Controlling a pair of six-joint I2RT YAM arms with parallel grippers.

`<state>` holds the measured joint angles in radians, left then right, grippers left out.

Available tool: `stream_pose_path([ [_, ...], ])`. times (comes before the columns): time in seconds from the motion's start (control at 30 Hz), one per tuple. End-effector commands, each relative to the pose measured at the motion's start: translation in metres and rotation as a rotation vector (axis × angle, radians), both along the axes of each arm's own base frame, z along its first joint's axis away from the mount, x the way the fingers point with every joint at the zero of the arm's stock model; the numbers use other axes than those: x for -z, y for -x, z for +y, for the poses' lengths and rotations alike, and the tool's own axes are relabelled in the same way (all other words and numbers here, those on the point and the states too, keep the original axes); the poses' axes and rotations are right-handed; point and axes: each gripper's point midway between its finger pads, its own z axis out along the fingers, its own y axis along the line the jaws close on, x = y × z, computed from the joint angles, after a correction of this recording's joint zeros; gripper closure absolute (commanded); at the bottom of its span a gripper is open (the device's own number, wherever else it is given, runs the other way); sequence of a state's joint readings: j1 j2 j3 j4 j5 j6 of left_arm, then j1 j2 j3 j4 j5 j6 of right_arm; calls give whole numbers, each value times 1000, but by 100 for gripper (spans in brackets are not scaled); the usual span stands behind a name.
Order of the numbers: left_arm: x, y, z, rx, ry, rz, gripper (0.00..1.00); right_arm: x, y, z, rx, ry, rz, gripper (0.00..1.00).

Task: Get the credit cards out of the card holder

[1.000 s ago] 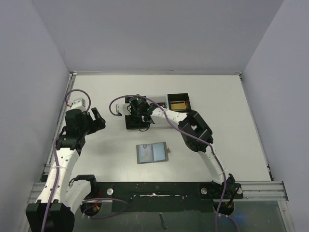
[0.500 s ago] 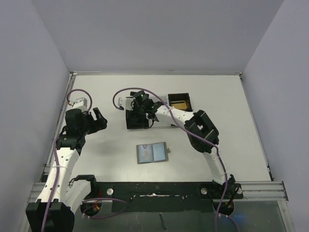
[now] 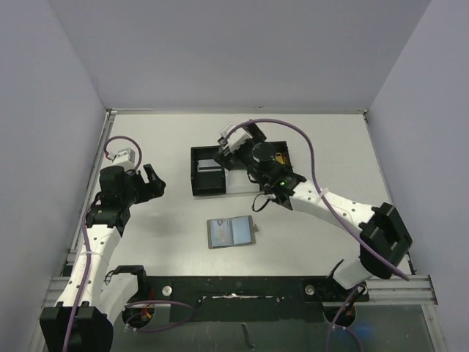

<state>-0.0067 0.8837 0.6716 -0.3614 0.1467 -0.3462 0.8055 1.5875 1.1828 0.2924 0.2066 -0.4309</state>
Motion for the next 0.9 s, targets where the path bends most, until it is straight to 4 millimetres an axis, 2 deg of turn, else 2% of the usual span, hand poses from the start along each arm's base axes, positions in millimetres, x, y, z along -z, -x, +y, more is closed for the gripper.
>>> stream_pose_path([
  [0.0, -15, -11, -2, 30, -7, -72, 22, -49, 26, -41, 122, -454, 12, 2],
  [0.03, -14, -11, -2, 30, -7, -70, 22, -37, 31, -52, 155, -491, 47, 3],
  [0.07, -14, -12, -3, 31, -6, -70, 22, -35, 37, -61, 180, -542, 80, 2],
  [0.17, -11, -12, -3, 34, -6, -59, 22, -24, 60, -72, 163, -638, 195, 2],
  [0.4, -5, -12, -12, 88, 11, -41, 22, 21, 116, -60, 43, -839, 545, 2],
  [0.5, -3, -11, -22, 143, 43, -35, 22, 51, 139, -48, -22, -964, 716, 2],
  [0.6, 1, -8, -38, 186, 131, -5, 22, 71, 159, -32, -52, -1051, 887, 2],
  [0.67, -4, -6, -52, 220, 224, 2, 22, 87, 169, -23, -43, -1055, 973, 2],
  [0.77, -2, 6, -81, 300, 396, 51, 23, 110, 174, -18, 4, -1034, 1065, 2],
  [0.87, 3, 14, -107, 339, 471, 90, 27, 121, 179, -7, -35, -1005, 1114, 2],
])
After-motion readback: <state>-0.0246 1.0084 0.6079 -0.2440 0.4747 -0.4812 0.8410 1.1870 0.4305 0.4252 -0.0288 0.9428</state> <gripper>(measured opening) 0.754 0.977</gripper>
